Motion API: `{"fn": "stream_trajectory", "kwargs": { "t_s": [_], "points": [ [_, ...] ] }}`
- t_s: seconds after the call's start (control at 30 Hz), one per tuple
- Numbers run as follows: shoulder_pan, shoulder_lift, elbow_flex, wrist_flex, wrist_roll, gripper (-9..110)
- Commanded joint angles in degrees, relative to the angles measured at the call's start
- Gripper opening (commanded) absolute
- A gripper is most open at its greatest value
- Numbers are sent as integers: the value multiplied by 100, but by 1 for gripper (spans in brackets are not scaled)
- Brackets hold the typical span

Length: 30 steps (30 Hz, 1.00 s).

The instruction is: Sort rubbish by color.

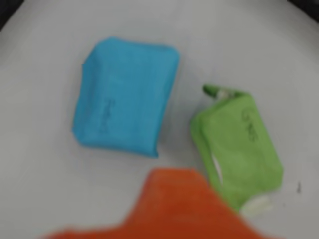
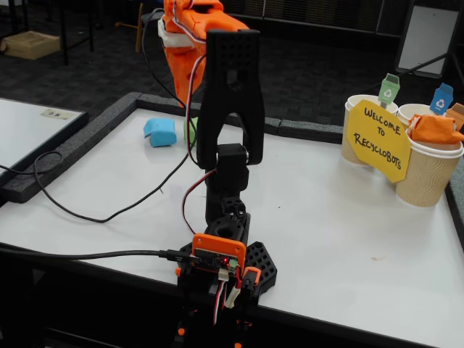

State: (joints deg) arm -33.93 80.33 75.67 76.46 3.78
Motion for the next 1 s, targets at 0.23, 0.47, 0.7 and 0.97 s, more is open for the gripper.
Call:
{"fn": "stream_trajectory", "kwargs": {
  "t_s": [0.23,0.47,0.7,0.97],
  "points": [
    [633,-237,-896,-255,2593,7],
    [633,-721,-896,-299,3375,16],
    [580,-967,-1116,-387,3823,19],
    [598,-1397,-1274,-527,3973,21]
  ]
}}
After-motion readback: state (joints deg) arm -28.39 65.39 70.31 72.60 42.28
